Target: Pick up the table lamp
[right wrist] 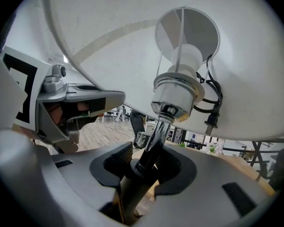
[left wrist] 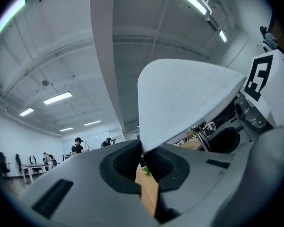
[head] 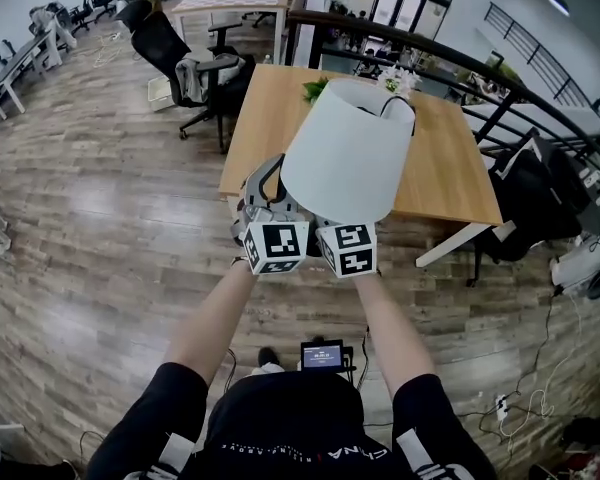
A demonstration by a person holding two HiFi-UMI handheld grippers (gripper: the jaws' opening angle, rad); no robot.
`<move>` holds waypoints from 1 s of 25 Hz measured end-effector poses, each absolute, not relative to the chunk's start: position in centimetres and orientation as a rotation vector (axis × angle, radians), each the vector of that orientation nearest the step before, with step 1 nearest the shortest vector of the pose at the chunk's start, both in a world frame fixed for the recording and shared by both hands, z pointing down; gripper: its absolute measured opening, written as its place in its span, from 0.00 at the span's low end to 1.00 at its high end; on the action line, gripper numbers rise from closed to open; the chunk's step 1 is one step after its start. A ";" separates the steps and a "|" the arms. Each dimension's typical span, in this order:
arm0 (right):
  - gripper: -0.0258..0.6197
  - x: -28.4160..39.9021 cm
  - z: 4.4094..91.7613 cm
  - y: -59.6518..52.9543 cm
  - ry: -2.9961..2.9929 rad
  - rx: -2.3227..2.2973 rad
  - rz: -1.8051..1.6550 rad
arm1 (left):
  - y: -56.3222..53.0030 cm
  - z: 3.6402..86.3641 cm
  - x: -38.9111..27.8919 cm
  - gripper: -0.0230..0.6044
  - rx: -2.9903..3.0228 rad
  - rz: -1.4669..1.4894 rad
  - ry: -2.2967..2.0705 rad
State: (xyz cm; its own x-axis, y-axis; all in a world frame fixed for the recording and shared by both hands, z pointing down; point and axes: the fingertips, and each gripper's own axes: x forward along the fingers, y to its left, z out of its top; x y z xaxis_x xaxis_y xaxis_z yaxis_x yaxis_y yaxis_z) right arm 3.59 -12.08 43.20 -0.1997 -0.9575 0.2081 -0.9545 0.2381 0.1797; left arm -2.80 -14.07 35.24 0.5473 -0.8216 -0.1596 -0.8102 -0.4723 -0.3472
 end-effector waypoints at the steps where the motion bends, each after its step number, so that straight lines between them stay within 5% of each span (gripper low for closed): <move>1: 0.30 4.1 43.0 -11.8 -2.238 1.787 -0.018 | -13.8 35.1 -2.3 0.09 -2.406 -0.039 1.331; 25: 0.29 11.6 41.5 -10.0 -2.291 1.737 -0.056 | -11.5 33.7 5.2 0.09 -2.350 -0.068 1.375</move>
